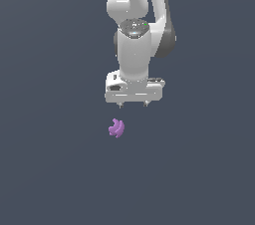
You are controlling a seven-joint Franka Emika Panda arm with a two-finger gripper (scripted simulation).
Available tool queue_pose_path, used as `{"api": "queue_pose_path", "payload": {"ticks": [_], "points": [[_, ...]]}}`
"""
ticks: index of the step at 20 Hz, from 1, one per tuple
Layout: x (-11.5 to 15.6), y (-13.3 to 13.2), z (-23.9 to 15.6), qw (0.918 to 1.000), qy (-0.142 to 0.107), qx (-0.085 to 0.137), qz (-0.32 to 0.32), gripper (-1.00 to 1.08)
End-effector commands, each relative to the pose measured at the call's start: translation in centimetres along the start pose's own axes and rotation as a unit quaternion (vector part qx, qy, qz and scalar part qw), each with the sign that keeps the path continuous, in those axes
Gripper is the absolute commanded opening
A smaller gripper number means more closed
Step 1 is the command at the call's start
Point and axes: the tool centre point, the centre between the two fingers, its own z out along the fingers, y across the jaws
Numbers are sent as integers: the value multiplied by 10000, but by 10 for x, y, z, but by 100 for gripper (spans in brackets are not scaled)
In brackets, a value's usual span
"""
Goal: Pick up the object and move it to a goal position.
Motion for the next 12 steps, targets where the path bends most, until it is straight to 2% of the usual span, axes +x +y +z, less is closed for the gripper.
{"api": "queue_pose_path", "payload": {"ticks": [1, 7, 12], "points": [[1, 3, 4, 10000, -15, -3, 90, 100], [8, 20, 26, 9983, -72, -23, 582, 100], [15, 44, 56, 9923, -144, -77, 1232, 100]]}}
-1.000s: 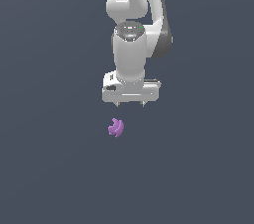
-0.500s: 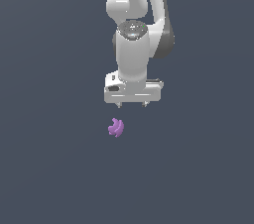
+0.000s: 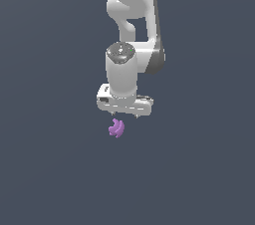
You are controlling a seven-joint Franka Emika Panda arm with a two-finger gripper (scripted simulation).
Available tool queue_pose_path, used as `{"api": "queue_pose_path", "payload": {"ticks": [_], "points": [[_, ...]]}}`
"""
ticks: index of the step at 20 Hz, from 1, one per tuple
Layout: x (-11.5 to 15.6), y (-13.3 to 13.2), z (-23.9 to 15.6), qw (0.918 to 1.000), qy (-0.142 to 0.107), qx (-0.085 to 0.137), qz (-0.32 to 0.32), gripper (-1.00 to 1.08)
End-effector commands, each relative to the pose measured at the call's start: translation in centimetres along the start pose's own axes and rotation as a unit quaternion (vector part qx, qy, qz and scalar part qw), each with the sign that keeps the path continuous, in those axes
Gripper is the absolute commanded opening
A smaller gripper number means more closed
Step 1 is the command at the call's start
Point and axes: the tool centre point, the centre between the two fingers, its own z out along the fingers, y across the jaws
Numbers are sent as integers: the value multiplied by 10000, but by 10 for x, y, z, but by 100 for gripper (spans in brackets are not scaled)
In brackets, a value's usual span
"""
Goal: Pick up the object and move it to a goal position.
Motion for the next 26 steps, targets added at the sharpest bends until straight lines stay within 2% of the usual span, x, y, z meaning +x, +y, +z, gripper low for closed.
{"api": "queue_pose_path", "payload": {"ticks": [1, 10, 18, 26], "points": [[6, 11, 16, 9995, -35, -34, 327, 100], [15, 34, 48, 9951, -93, -121, 980, 100], [15, 35, 55, 9949, -99, -126, 999, 100], [13, 37, 94, 9946, -97, -128, 1021, 100]]}}
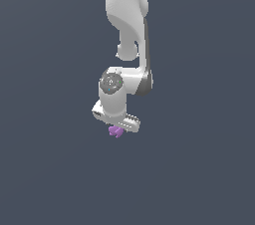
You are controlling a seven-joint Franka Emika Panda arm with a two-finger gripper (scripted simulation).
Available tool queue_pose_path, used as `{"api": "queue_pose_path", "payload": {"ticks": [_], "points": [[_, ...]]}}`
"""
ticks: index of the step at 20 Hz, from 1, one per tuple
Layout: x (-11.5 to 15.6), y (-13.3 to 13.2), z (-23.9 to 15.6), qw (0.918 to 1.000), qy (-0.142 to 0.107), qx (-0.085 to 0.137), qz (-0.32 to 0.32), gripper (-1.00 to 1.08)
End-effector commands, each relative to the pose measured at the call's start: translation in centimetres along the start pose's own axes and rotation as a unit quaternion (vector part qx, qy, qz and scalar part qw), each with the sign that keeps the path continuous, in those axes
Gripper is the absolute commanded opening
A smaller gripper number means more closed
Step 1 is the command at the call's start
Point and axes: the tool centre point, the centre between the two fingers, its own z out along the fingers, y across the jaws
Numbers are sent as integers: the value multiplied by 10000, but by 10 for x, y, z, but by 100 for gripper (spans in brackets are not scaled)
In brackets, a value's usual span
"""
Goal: Pick up the object and move it to a goal position.
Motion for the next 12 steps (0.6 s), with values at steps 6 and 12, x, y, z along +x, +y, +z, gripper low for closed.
{"api": "queue_pose_path", "payload": {"ticks": [6, 12], "points": [[1, 0, 12, 10000, 4, 1, 6, -100], [1, 0, 12, 10000, 4, 1, 6, -100]]}}
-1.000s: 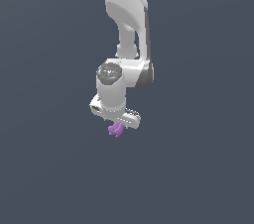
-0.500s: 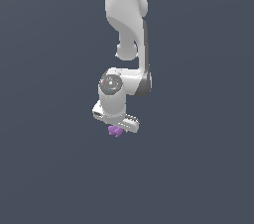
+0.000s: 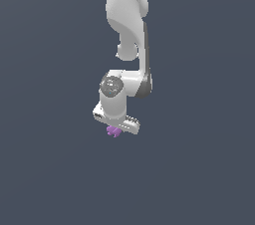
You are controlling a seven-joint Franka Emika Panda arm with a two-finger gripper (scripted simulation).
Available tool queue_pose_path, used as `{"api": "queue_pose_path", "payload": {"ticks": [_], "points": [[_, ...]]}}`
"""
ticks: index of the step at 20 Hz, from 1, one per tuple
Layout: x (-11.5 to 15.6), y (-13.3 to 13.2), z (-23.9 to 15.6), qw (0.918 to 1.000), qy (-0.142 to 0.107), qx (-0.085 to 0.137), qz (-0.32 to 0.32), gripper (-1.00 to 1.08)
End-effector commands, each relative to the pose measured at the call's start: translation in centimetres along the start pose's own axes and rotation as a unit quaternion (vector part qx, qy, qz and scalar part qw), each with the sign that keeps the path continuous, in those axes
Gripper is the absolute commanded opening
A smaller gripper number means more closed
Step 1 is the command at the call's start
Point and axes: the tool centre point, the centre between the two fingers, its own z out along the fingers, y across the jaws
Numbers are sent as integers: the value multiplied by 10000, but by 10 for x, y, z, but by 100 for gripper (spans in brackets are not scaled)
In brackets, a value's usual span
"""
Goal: Pick up the object and move it to a goal position.
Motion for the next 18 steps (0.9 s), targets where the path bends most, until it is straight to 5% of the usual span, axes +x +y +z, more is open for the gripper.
{"api": "queue_pose_path", "payload": {"ticks": [1, 18], "points": [[0, 0, 0, 10000, 0, -1, 2, -100], [-21, -30, -54, 10000, 0, 0, 0, -100]]}}
